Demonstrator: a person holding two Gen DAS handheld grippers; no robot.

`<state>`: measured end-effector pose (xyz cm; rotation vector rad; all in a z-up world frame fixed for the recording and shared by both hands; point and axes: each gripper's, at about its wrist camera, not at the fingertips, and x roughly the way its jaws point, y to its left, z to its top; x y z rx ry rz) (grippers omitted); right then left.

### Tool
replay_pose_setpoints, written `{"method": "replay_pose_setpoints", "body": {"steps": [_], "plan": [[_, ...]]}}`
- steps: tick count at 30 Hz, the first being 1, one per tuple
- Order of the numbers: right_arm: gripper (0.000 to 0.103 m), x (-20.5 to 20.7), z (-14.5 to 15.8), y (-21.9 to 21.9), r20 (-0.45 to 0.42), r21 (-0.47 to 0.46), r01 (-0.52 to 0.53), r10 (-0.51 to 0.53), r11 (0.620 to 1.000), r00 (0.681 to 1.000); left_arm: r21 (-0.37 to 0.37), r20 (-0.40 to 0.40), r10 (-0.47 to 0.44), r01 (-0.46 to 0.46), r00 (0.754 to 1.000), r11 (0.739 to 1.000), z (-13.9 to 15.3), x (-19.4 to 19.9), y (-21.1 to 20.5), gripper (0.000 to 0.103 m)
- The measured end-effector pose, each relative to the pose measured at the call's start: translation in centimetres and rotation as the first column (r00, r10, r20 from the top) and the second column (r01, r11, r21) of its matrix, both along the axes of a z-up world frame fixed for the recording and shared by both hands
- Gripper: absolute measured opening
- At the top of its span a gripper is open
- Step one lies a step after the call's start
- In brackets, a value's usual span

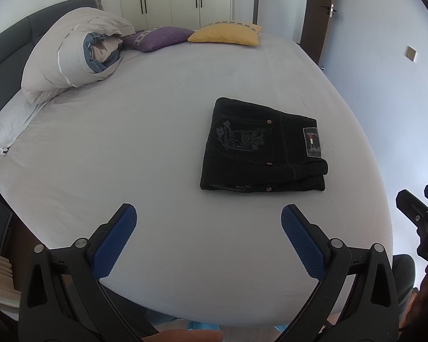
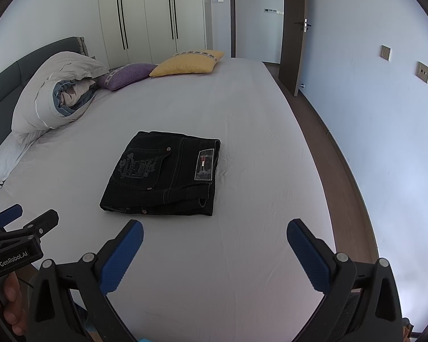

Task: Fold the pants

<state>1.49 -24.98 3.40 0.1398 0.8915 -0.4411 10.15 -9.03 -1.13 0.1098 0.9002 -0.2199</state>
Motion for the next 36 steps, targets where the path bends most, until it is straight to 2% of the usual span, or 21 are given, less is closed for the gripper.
{"method": "replay_pose_setpoints", "body": {"steps": [36], "plan": [[0.103,-0.28,-0.43,0.18,-0.002,0.002,-0.004,0.004,1.0,1.0,0.001,-0.007,-0.011,0.011,1.0,1.0,-0.38,-0.25,0.24,0.103]]}}
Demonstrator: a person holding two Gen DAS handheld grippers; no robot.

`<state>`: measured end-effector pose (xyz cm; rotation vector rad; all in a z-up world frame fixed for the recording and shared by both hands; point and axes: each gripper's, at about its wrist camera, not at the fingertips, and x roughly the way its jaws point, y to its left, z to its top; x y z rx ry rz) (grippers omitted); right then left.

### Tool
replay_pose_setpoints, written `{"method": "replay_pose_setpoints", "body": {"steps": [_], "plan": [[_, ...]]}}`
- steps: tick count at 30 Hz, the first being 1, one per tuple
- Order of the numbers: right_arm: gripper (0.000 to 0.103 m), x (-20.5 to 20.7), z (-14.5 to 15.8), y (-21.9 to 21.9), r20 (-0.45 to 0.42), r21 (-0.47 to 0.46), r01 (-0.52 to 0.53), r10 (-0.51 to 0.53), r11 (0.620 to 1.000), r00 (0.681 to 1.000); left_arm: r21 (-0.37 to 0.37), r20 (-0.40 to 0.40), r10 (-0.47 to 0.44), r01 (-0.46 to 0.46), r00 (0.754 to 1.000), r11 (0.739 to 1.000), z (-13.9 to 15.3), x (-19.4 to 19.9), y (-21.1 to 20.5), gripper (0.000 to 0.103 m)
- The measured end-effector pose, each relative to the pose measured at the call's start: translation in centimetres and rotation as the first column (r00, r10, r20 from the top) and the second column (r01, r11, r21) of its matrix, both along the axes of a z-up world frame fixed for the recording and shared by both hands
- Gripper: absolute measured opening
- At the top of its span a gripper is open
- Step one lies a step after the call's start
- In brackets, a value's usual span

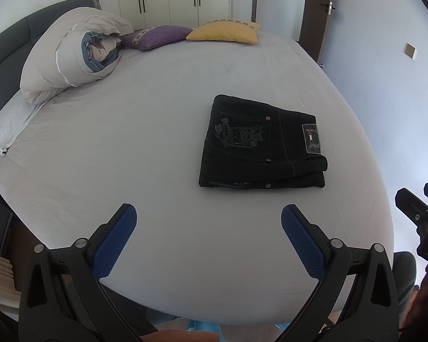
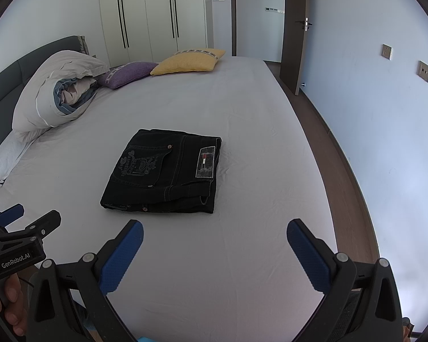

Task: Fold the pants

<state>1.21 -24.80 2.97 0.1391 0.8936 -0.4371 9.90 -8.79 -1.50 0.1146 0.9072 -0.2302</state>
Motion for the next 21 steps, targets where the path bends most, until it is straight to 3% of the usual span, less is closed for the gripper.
{"method": "replay_pose_setpoints", "body": {"steps": [21], "plan": [[0.103,-1.2,-0.4,-0.5,0.006,0.004,0.015,-0.015,1.0,1.0,0.01,0.004,-0.013,0.013,1.0,1.0,-0.3,-0.2,-0.1,0.103]]}}
